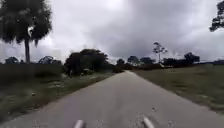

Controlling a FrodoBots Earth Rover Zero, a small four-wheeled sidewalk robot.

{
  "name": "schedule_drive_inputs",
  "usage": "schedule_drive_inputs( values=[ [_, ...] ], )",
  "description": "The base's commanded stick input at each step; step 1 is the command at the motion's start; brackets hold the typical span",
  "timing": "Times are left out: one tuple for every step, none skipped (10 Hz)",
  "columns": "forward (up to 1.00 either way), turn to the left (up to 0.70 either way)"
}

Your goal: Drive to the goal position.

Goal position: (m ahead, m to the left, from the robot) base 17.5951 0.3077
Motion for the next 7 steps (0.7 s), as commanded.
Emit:
schedule_drive_inputs(
  values=[
    [0.85, 0.0],
    [0.85, 0.0],
    [0.85, 0.0],
    [0.85, 0.0],
    [0.85, 0.0],
    [0.85, 0.0],
    [0.85, 0.0]
  ],
)
